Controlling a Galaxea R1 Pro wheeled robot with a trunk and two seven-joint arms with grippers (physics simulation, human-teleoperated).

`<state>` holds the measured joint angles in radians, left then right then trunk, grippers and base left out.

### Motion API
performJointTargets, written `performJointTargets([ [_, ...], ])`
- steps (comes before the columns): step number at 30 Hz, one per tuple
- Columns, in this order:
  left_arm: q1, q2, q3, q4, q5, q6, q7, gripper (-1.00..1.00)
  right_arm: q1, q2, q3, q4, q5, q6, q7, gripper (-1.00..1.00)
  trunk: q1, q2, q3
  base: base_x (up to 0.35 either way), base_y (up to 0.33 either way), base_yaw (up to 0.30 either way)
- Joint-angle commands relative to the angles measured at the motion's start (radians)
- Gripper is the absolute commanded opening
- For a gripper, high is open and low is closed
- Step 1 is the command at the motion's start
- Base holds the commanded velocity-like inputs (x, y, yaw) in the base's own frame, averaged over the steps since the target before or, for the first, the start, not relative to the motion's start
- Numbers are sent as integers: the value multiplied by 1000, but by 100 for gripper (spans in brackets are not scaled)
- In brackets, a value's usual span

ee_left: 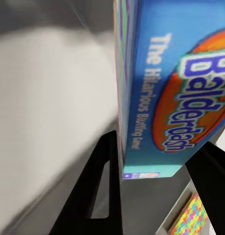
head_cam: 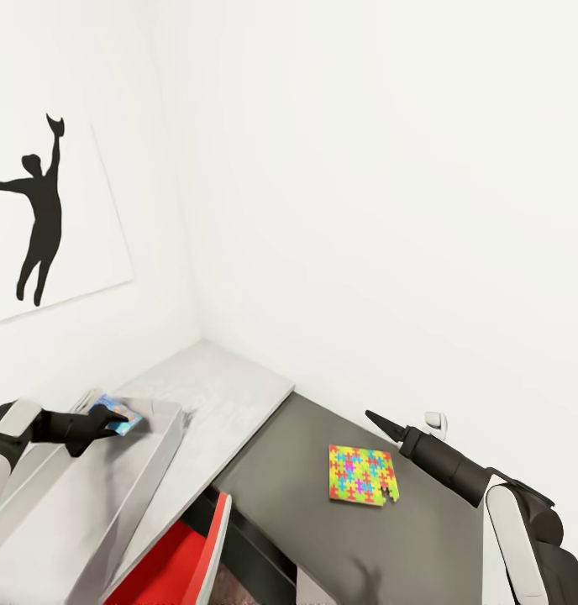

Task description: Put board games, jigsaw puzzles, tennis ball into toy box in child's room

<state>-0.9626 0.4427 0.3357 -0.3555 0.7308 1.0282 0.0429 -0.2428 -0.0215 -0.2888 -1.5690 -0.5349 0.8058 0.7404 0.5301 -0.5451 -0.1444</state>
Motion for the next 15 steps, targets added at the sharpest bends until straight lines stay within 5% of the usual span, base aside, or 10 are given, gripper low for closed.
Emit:
performJointTargets([
  [1, -5, -3, 7, 0, 6, 5, 15, -100, -1, 0, -1, 0, -2, 6, 2, 100, 0, -2, -4, 0, 0, 0],
  [9, -23, -34, 9, 0, 130, 2, 179, -100, -1, 0, -1, 0, -2, 4, 3, 100, 0, -2, -17, 0, 0, 0],
  [15, -24, -49, 10, 0, 172, 1, 240, -100, -1, 0, -1, 0, -2, 4, 4, 100, 0, -2, -27, 0, 0, 0],
])
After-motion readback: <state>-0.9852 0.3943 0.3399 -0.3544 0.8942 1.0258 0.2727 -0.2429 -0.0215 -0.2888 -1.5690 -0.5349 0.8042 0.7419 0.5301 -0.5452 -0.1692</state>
